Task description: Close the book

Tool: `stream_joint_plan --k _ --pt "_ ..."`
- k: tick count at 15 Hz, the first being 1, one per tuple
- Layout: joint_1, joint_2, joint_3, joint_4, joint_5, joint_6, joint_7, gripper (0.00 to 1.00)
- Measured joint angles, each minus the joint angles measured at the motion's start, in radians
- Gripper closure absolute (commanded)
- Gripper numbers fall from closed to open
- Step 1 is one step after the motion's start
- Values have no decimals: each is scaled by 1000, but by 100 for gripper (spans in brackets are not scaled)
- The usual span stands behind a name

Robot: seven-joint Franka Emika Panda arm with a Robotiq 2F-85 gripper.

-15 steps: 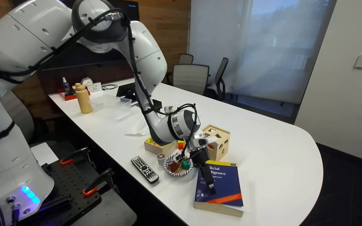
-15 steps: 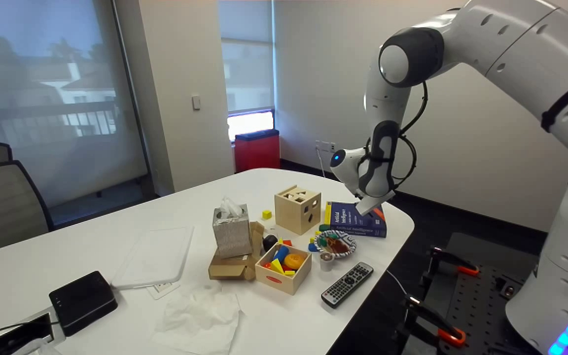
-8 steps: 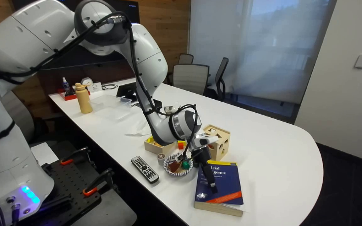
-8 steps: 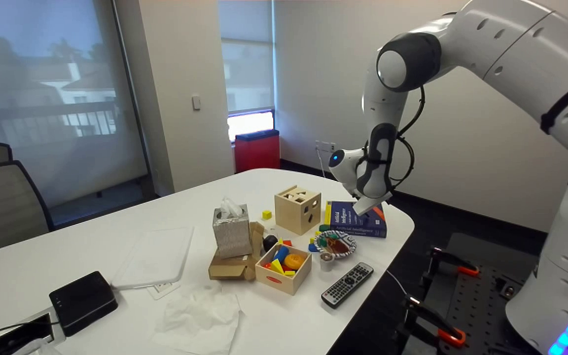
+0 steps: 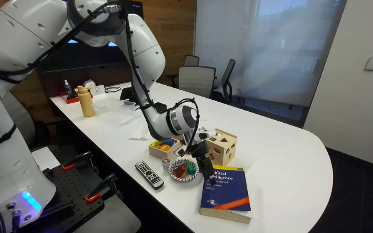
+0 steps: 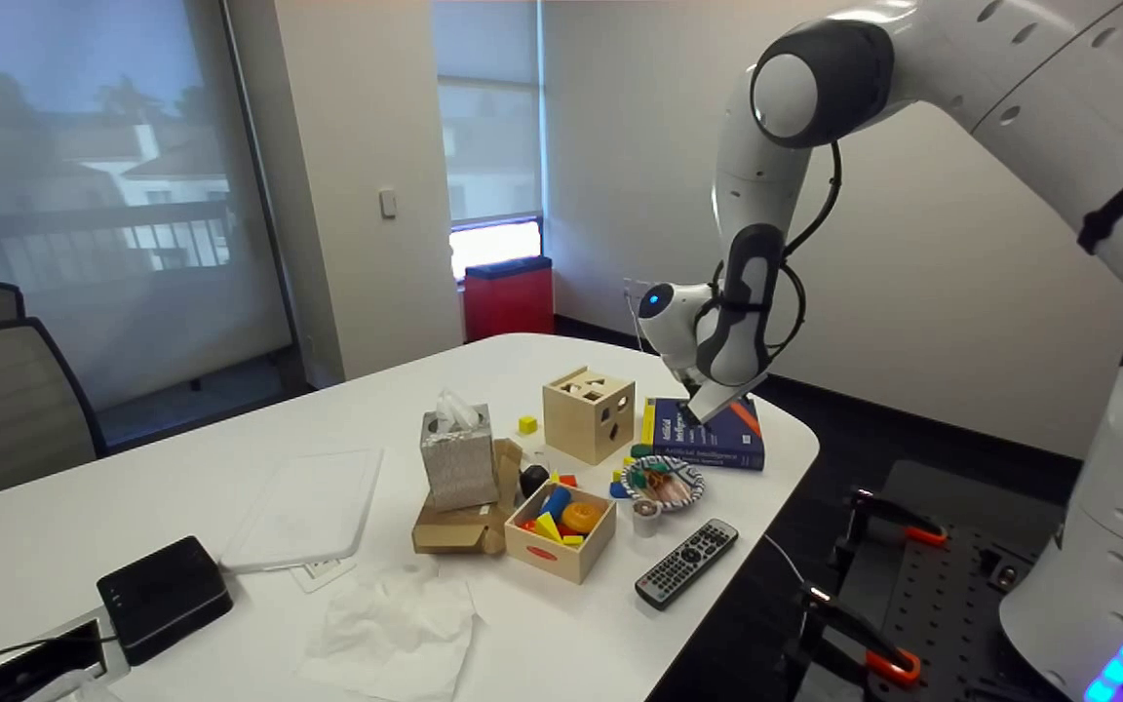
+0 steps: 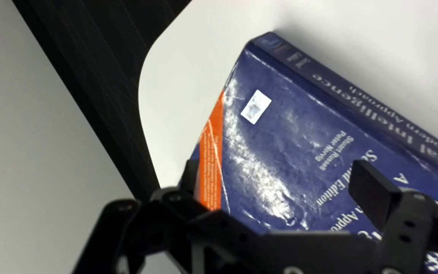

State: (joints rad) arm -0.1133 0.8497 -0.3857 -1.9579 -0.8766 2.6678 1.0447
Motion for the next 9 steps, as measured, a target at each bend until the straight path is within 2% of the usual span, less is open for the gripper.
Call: stream_joint_plan --k 5,9 --pt "89 -144 14 -157 0 2 -24 0" --pt "124 -261 65 -266 4 -1 -76 0"
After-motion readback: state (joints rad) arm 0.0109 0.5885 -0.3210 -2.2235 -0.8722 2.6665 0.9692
